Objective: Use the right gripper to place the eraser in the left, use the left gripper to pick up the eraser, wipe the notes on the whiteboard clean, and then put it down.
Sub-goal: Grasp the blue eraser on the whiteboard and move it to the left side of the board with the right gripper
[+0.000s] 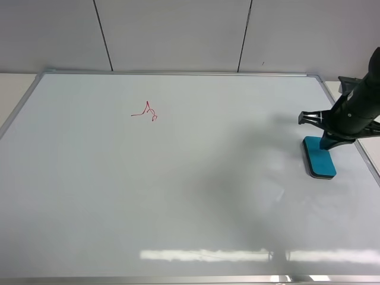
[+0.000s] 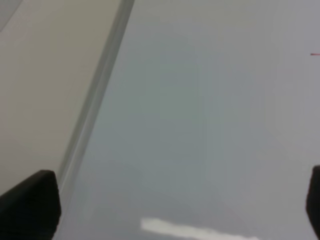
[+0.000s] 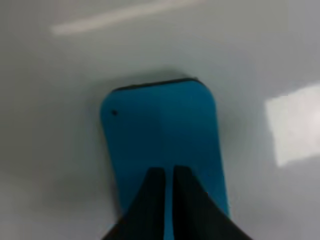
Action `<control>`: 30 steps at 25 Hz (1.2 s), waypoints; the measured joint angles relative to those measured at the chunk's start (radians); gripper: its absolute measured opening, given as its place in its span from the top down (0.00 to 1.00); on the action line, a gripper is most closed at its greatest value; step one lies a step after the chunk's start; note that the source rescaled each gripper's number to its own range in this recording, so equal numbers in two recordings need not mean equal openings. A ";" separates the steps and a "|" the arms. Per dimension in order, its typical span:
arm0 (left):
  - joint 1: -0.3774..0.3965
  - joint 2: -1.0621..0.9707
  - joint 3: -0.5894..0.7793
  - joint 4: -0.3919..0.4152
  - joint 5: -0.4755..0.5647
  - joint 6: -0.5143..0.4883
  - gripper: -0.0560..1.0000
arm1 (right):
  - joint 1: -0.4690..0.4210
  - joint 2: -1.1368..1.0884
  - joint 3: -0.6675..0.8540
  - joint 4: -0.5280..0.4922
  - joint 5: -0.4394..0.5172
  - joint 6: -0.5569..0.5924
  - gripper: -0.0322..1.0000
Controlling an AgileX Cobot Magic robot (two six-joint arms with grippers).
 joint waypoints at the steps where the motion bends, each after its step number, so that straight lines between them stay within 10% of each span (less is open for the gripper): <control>1: 0.000 0.000 0.000 0.000 0.000 0.000 0.00 | 0.008 0.006 -0.001 0.007 -0.003 0.000 0.97; 18: 0.000 0.000 0.000 0.000 0.000 0.000 0.00 | 0.057 0.091 -0.022 -0.013 0.016 0.000 0.97; 30: 0.000 0.000 0.000 0.000 0.000 0.000 0.00 | 0.371 0.101 -0.025 0.049 -0.089 -0.008 0.97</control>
